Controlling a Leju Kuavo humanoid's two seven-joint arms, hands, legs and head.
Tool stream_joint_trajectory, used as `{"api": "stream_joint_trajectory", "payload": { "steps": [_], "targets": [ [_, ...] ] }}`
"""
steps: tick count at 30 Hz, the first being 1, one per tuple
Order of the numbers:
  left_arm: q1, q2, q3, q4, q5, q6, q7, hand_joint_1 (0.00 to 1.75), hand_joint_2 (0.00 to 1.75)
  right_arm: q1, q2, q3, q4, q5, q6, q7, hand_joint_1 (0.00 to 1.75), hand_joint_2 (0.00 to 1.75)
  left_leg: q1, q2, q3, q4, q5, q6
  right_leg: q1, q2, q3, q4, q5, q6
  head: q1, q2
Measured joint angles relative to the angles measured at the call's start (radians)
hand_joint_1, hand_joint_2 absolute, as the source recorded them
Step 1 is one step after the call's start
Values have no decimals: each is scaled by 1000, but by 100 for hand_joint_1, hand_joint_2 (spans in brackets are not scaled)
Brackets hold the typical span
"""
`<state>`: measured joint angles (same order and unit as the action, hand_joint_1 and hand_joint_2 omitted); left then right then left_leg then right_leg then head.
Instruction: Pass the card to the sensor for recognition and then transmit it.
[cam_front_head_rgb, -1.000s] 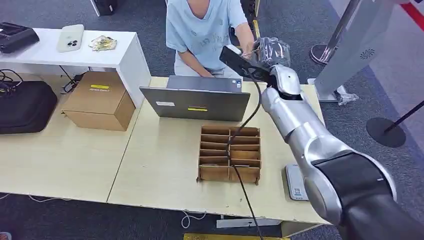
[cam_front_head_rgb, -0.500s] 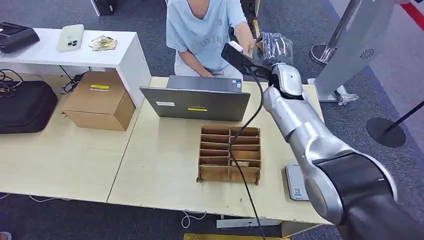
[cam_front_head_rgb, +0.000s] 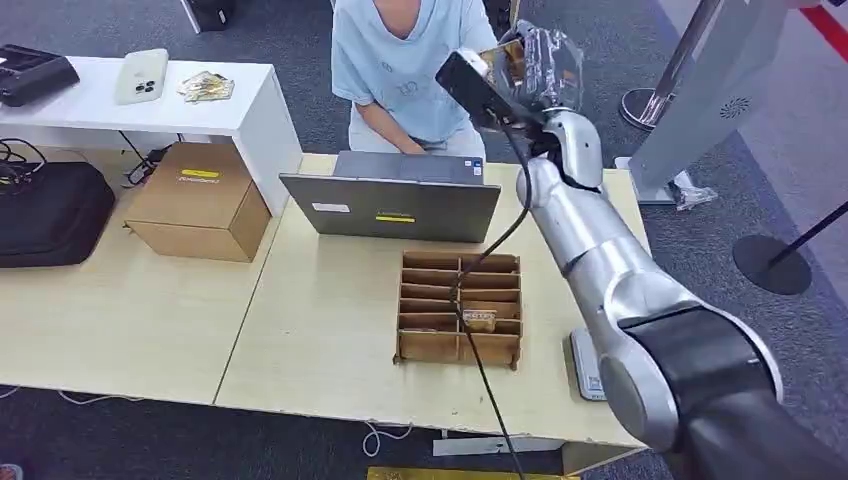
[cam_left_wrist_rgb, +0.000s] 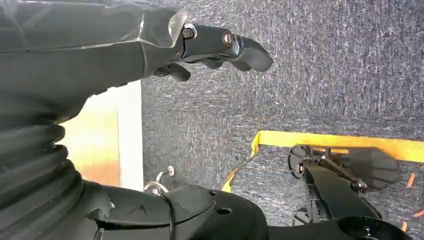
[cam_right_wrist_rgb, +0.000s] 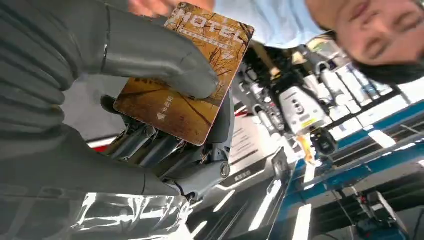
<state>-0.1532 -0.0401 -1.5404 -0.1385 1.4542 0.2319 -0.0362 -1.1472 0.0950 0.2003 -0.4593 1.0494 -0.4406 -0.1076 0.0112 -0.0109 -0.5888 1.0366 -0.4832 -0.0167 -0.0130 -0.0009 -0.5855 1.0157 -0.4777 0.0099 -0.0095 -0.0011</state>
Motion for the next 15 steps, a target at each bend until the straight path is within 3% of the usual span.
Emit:
{"api": "stream_joint_trajectory", "payload": {
  "steps": [5, 10, 15],
  "targets": [
    [7, 0, 0, 0, 9, 0, -9, 0, 175, 38, 2, -16, -97, -101, 67, -60, 175, 175, 0, 0, 0, 0, 0, 0, 0, 0, 0, 0, 0, 0, 0, 0],
    [12, 0, 0, 0, 10, 0, -19, 0, 175, 107, -15, -12, -266, -211, 147, -57, 175, 175, 0, -1, 0, 0, 0, 0, 0, -1, 0, -1, 0, 0, 0, 0],
    [14, 0, 0, 0, 20, 0, -27, 0, 175, 175, -60, -5, -451, -391, 287, -52, 175, 175, 0, 0, 0, 0, 0, 0, 0, 0, 0, -1, 0, 0, 0, 0]
  ]
}}
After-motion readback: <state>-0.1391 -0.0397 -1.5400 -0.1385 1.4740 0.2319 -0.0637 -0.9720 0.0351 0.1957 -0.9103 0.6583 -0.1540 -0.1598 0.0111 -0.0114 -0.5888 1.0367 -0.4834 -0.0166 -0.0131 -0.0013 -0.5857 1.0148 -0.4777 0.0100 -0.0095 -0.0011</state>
